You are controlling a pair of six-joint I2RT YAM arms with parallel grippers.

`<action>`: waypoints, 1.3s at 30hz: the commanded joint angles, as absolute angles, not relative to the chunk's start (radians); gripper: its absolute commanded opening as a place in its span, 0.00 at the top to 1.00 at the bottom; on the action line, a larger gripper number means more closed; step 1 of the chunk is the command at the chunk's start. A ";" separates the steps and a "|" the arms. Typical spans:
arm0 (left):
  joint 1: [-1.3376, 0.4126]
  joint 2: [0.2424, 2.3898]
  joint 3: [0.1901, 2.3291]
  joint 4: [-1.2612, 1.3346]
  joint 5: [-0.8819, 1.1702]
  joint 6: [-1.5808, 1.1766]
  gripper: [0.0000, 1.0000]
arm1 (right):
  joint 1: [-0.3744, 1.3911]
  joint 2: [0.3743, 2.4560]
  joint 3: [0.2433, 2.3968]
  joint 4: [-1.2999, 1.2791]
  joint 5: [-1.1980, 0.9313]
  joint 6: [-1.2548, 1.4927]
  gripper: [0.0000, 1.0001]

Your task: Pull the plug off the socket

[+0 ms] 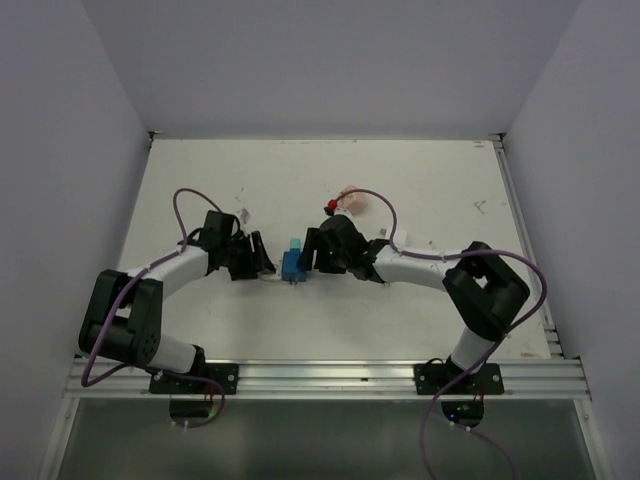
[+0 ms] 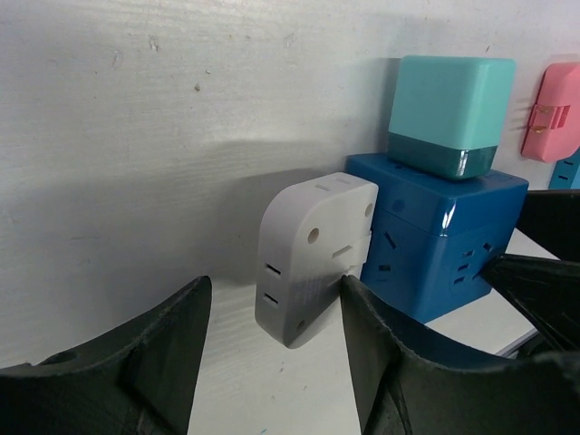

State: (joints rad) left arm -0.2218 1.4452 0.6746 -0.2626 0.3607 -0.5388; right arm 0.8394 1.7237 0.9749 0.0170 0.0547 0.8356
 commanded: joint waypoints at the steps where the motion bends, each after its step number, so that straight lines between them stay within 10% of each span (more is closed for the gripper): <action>1: -0.201 1.414 0.654 -0.226 0.383 -0.541 0.37 | 0.838 1.687 1.019 -0.097 0.127 0.766 0.32; 17: -0.170 1.166 0.706 -0.298 0.339 -0.494 0.09 | 0.951 1.750 1.304 -0.401 0.308 0.744 0.02; 39: -0.106 1.111 0.617 -0.341 0.176 -0.457 0.11 | 0.993 2.008 1.519 -0.540 0.411 0.854 0.20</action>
State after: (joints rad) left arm -0.1131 1.1152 0.6235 -0.3676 0.1535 -0.4850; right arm 0.9928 2.0064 1.4902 -0.5289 0.3683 0.8303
